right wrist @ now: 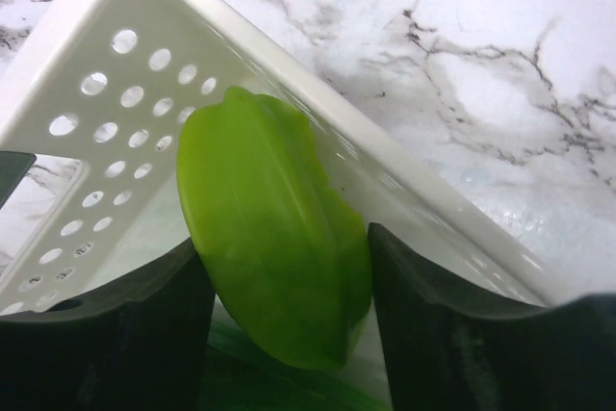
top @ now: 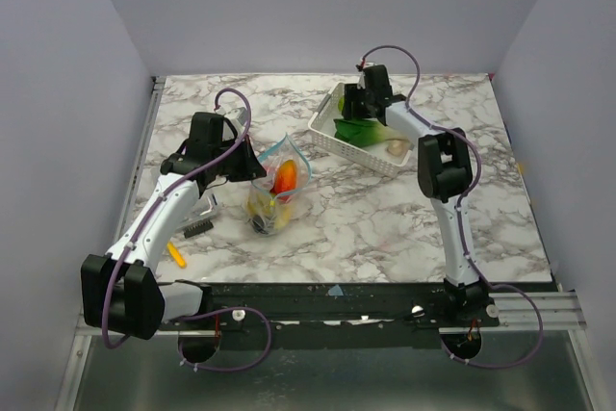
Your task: Place the food in the zip-top bag and seal the zipper
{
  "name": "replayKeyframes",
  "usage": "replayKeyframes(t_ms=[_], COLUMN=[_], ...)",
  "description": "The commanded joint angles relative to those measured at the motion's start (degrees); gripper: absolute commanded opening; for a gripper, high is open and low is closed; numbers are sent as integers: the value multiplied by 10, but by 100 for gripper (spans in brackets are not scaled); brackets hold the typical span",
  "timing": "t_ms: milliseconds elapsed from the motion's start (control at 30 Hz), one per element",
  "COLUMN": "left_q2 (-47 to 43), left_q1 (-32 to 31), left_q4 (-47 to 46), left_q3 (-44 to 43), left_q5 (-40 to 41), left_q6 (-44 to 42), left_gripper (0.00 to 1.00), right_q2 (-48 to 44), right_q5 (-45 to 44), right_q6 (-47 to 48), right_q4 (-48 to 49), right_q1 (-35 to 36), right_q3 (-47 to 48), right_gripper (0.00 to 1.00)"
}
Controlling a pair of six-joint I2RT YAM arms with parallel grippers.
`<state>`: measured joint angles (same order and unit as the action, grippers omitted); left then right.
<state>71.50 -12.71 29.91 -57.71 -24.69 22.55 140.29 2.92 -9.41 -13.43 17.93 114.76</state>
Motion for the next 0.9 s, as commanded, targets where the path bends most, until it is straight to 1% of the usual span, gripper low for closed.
replayKeyframes(t_ms=[0,167,400,467,567,667,733,867], left_q2=[3,1,-5,-8,-12,-16,-18,-23], left_q1=[4,5,5,5,5,5,5,5], left_q4=[-4,-4,-5,-6,-7,-10,-11,-14], left_q3=[1,1,1,2,2,4,4,6], left_q5=[1,0,-5,-5,-10,-14,-15,-18], left_q6=[0,0,0,1,3,5,6,7], left_gripper=[0,0,0,0,0,0,0,0], right_q2=[24,8,-52,-77,-128,-192,-236,-317], right_q5=[24,27,27,34,38,19,14,32], right_q6=[-6,-20,-41,-52,-73,-84,-100,-121], right_q4=[-2,-9,-31,-47,-53,-45,-46,-44], right_q1=[1,1,1,2,5,15,23,58], right_q3=[46,59,51,45,2,-61,-95,-161], right_gripper=[59,48,45,39,33,33,30,29])
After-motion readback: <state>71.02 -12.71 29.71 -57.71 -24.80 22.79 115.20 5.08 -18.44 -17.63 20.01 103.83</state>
